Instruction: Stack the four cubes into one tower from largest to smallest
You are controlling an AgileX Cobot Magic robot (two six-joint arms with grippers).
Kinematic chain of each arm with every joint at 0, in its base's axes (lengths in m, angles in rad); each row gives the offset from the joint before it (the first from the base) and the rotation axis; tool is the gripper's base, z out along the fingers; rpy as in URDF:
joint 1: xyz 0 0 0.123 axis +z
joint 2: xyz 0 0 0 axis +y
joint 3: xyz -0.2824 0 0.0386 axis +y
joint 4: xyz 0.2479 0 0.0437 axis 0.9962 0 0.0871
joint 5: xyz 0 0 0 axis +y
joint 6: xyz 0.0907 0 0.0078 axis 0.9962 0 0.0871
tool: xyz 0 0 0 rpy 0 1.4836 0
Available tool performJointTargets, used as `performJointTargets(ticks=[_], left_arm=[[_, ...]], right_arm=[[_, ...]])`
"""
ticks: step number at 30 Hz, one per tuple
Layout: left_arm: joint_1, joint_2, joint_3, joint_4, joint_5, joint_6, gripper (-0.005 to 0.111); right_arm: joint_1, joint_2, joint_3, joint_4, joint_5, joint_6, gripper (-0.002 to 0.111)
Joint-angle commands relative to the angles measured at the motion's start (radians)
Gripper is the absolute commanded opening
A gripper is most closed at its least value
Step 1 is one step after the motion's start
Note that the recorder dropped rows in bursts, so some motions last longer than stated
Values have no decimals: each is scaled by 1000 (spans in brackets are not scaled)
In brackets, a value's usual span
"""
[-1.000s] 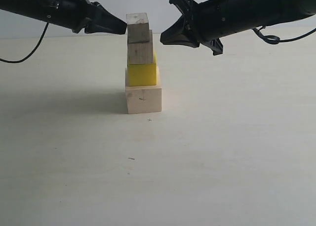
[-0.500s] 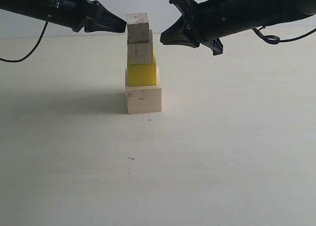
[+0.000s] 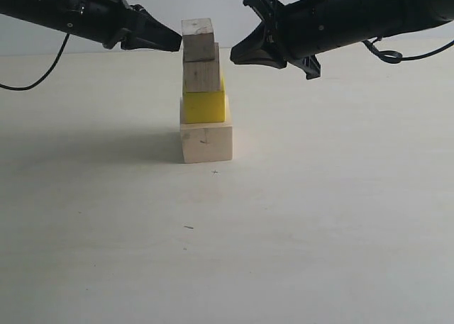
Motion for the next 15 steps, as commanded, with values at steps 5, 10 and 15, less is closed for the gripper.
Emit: performJointTargets(ticks=[5, 10, 15], left_arm=[[-3, 2, 1, -39, 2, 26, 0], [-14, 2, 1, -40, -21, 30, 0], [-30, 2, 1, -34, -52, 34, 0]], right_arm=[[-1, -3, -5, -4, -7, -15, 0], [-1, -3, -5, -4, -7, -15, 0], [-1, -3, -5, -4, -7, -15, 0]])
